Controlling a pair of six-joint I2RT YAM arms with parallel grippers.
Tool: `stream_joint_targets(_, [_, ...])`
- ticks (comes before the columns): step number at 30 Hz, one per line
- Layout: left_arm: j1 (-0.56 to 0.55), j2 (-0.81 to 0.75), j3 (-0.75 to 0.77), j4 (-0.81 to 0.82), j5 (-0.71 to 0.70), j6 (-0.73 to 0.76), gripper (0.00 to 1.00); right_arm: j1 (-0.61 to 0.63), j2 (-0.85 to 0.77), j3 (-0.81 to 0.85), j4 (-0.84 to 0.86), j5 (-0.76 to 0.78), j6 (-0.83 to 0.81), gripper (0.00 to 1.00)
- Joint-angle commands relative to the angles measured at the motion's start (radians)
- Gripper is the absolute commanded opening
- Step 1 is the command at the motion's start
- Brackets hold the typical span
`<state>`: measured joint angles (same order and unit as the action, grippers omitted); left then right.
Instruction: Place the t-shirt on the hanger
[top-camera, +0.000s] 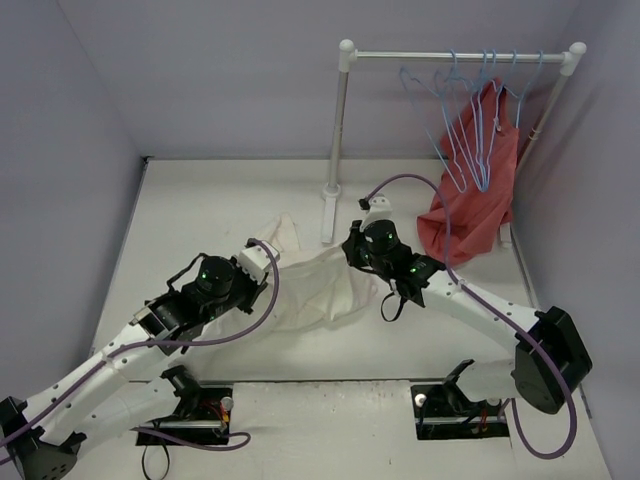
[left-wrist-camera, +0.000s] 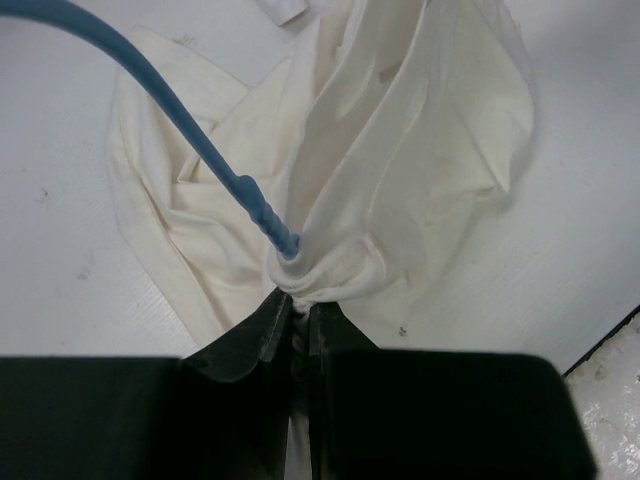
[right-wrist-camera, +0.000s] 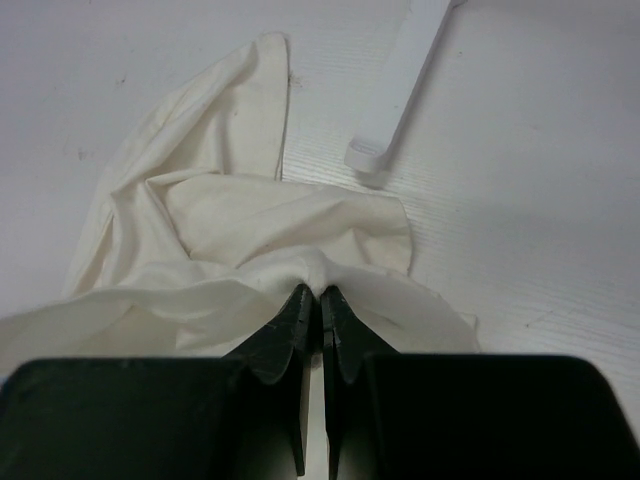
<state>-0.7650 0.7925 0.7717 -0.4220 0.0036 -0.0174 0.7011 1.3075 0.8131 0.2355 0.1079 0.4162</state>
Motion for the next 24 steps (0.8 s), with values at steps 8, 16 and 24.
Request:
stream_joint_targets(8, [-0.005,0.127,0.254,0.211,0.085,0.057,0.0,0.097,-0.039,0.265,-0.089,-0.077,-0.176,0.0])
stream_joint_targets(16, [-0.002,0.116,0.32,0.178,0.225,0.116,0.0,0.103,-0.034,0.437,-0.228,-0.157,-0.379,0.0])
stream_joint_targets(24, [0.017,0.005,0.284,0.127,0.121,0.175,0.0,0.08,-0.141,0.365,-0.309,-0.068,-0.485,0.0])
